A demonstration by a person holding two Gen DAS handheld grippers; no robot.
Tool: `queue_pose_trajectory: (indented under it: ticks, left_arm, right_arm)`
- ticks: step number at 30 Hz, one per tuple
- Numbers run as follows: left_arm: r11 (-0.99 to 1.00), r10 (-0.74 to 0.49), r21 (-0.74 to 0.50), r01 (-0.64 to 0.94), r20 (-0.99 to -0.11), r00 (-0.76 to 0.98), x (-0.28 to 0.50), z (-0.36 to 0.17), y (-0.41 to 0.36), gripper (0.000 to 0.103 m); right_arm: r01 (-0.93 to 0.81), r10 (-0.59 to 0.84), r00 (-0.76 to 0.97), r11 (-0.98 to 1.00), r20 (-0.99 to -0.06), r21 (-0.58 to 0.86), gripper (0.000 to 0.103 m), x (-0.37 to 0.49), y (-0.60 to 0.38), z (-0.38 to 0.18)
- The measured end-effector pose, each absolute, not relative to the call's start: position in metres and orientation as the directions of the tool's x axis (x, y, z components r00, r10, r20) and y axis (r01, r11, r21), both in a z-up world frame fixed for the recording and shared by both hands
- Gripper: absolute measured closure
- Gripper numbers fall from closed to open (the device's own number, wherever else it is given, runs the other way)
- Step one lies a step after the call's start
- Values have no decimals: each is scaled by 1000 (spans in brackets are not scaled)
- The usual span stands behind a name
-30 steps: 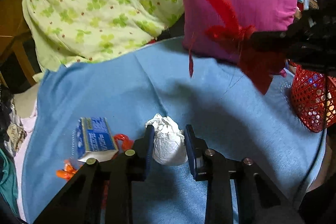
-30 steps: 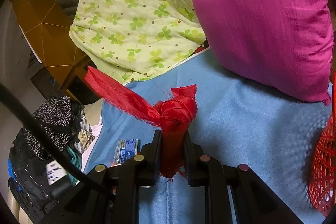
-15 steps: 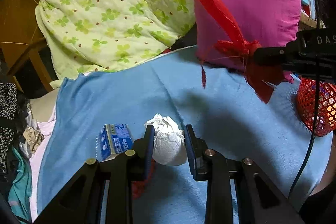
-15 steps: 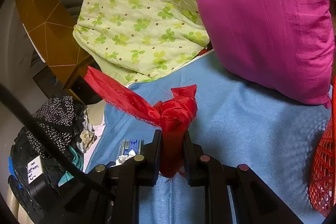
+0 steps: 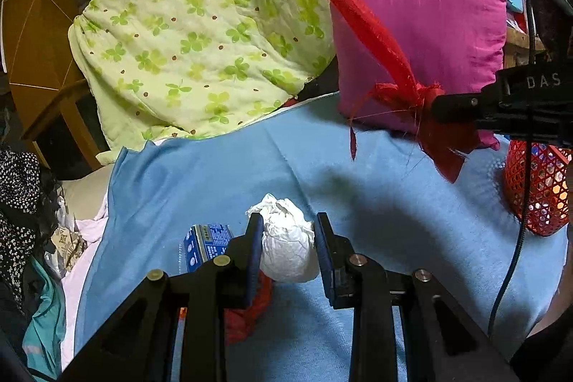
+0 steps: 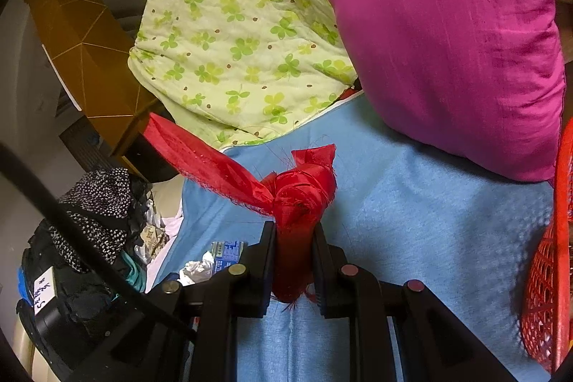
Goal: Collect trash
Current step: 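Close the left tool on the white tissue while the right tool holds the red bag, then carry the red bag and white tissue with both tools over the red basket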
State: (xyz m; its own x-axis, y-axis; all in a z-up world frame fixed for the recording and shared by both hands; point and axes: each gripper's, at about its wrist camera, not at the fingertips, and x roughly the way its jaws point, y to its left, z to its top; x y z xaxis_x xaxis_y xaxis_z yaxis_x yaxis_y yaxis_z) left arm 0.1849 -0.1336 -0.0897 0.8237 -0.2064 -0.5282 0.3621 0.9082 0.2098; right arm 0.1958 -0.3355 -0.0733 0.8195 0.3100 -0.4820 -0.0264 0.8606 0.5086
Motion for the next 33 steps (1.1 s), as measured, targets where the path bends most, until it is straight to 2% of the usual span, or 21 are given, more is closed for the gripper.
queue_pose_trajectory:
  ticks: [14, 33]
  left_arm:
    - [911, -214, 211, 355, -495, 842, 171, -79, -135, 73]
    - [892, -224, 268, 364, -436, 871, 144, -52, -183, 73]
  right_arm:
    - [-39, 310, 835, 857, -454, 514, 83, 184, -347, -65]
    - [-34, 232, 912, 864, -337, 502, 83, 125, -392, -27]
